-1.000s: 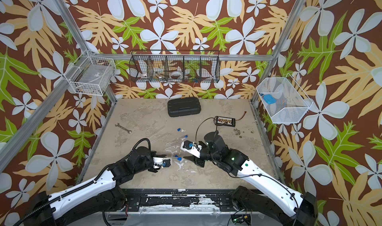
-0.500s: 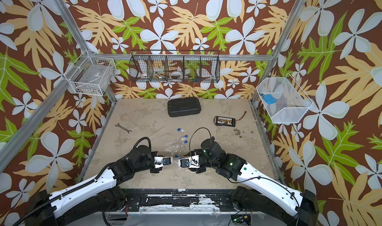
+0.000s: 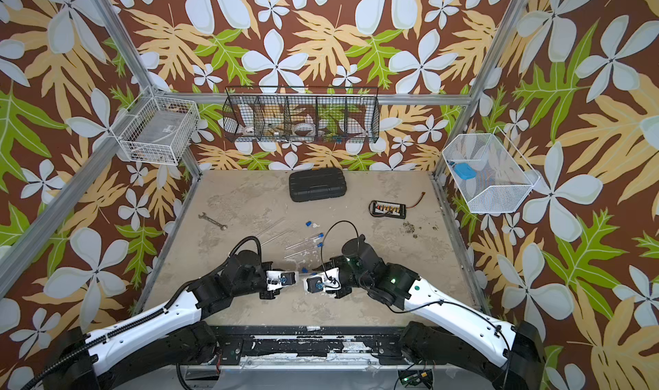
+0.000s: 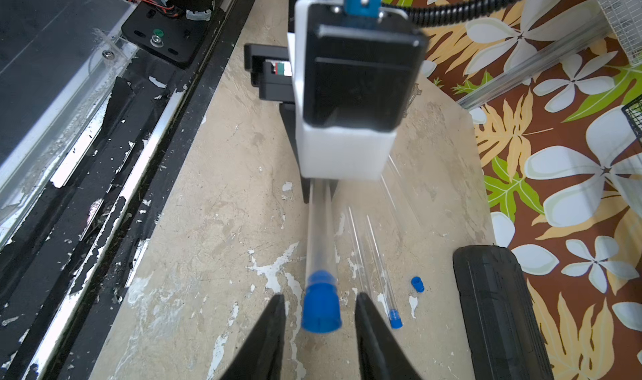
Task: Insert stoppers into test tubes
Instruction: Insert the stopper into the test tube.
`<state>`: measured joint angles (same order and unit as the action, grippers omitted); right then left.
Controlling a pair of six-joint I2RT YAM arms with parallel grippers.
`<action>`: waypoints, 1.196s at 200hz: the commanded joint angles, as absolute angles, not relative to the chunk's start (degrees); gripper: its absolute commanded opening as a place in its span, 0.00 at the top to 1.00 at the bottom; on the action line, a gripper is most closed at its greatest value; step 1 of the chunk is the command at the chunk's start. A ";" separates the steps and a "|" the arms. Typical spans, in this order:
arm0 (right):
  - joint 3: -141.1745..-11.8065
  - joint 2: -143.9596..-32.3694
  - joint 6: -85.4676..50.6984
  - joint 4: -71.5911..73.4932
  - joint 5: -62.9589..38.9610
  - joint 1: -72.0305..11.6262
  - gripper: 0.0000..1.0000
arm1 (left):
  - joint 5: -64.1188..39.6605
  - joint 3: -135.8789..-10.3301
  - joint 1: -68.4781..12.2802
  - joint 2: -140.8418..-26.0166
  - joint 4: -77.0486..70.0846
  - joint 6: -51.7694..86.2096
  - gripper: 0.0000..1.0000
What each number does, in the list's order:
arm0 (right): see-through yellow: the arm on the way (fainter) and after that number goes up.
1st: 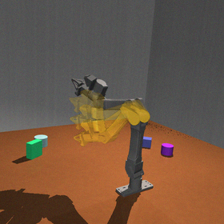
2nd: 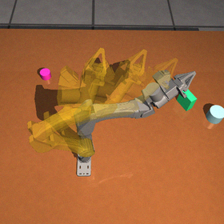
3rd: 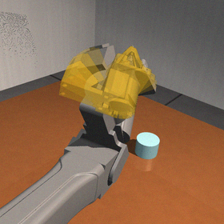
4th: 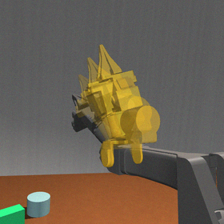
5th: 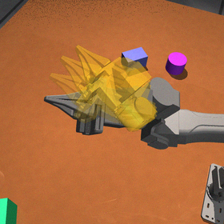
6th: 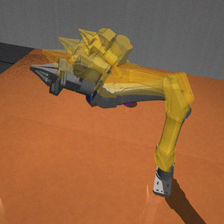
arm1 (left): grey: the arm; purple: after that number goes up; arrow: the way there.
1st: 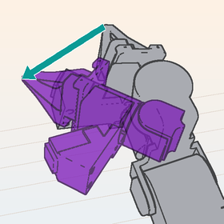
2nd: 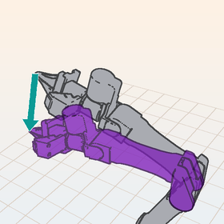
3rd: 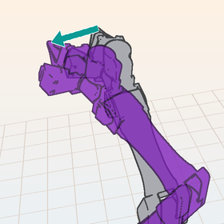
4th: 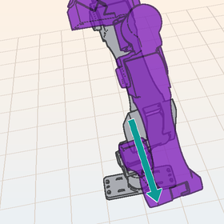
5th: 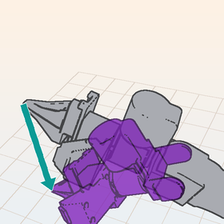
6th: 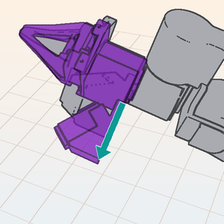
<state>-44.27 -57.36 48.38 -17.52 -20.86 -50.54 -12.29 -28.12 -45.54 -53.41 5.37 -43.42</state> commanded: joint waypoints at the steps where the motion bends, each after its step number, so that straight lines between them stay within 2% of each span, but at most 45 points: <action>1: -44.59 -57.48 49.56 -17.05 -20.66 -50.54 0.65 | -13.05 -28.56 -45.48 -53.35 5.01 -42.63 1.00; 58: -44.37 -57.96 50.97 -17.32 -19.52 -50.62 0.70 | -13.18 -28.65 -45.53 -53.09 5.27 -43.24 1.00; 174: -45.48 -60.01 50.19 -17.01 -20.19 -51.06 0.88 | -14.53 -29.18 -45.52 -52.29 3.93 -42.11 1.00; 239: -46.32 -63.19 42.76 -13.85 -23.85 -51.17 0.90 | -14.85 -29.08 -45.53 -49.96 -1.14 -42.48 1.00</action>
<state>-46.19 -62.33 47.11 -17.39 -19.77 -50.96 -10.81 -28.53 -45.39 -51.27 8.97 -42.35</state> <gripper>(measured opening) 0.129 0.167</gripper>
